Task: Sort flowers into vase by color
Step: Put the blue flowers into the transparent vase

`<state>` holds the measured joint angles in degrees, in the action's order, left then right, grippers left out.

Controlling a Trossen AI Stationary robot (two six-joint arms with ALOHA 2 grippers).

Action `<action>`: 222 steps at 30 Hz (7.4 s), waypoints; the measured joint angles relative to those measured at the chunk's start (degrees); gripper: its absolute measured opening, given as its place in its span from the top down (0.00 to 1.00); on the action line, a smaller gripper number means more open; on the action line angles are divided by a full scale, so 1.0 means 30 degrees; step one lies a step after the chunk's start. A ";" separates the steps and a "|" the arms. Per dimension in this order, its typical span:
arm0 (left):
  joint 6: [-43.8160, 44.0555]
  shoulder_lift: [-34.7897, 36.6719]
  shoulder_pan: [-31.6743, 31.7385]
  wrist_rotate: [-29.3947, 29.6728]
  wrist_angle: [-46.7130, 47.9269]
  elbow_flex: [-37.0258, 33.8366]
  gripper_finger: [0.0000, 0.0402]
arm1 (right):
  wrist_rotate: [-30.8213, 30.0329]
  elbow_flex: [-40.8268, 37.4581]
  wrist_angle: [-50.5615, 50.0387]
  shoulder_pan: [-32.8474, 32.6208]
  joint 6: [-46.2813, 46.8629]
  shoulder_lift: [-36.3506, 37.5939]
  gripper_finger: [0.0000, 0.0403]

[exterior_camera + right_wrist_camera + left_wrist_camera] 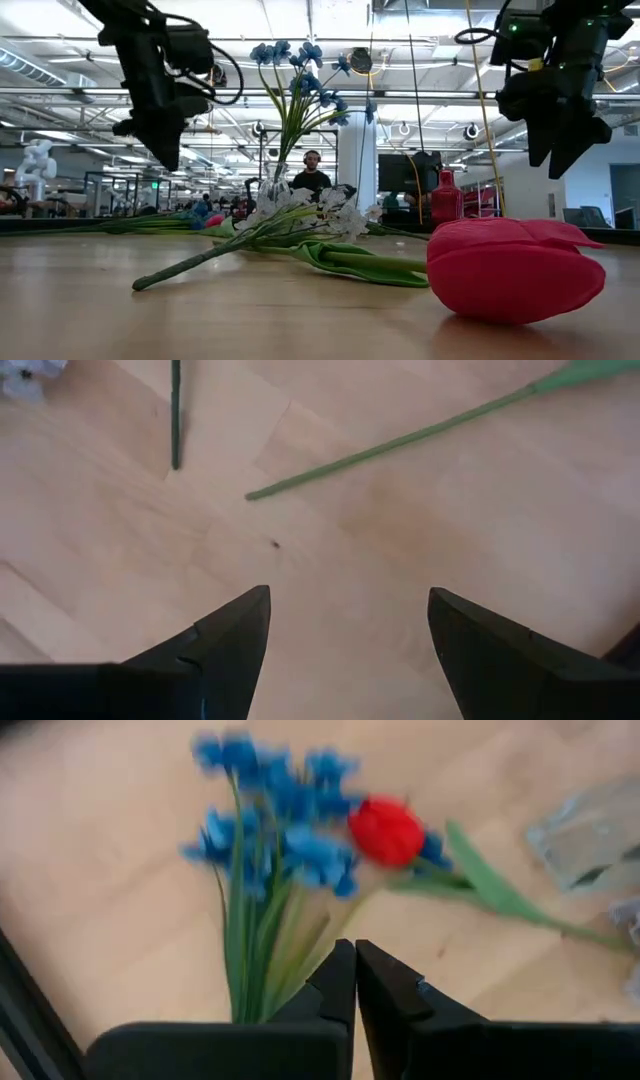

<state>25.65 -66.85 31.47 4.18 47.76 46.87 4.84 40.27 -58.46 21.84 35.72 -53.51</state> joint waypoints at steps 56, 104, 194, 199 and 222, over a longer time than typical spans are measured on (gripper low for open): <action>-0.7156 -0.5545 0.3418 -0.0487 0.1863 0.0131 0.97 | -0.0197 0.0000 0.3432 0.1459 0.4715 -0.0064 0.35; -0.3135 0.6369 0.3597 -0.2496 0.0139 0.0080 0.97 | -0.0653 0.0000 0.4728 0.1452 0.4264 -0.0067 0.35; -0.7724 0.3316 -0.5160 0.0118 -3.0160 -0.8590 0.97 | -0.0668 0.0007 0.4707 0.1462 0.3520 -0.0067 0.35; -0.7716 0.3007 -0.5160 0.0154 -2.9774 -0.8588 0.97 | -0.0697 0.0001 0.4707 0.1459 0.3718 -0.0067 0.35; -0.7170 -0.2975 -0.6089 0.1261 -3.2319 -0.8590 0.97 | -0.0757 0.0001 0.4743 0.1459 0.3870 -0.0061 0.35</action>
<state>4.14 -75.78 13.20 7.97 -49.20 21.10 2.57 40.27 -44.23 26.22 47.33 -53.69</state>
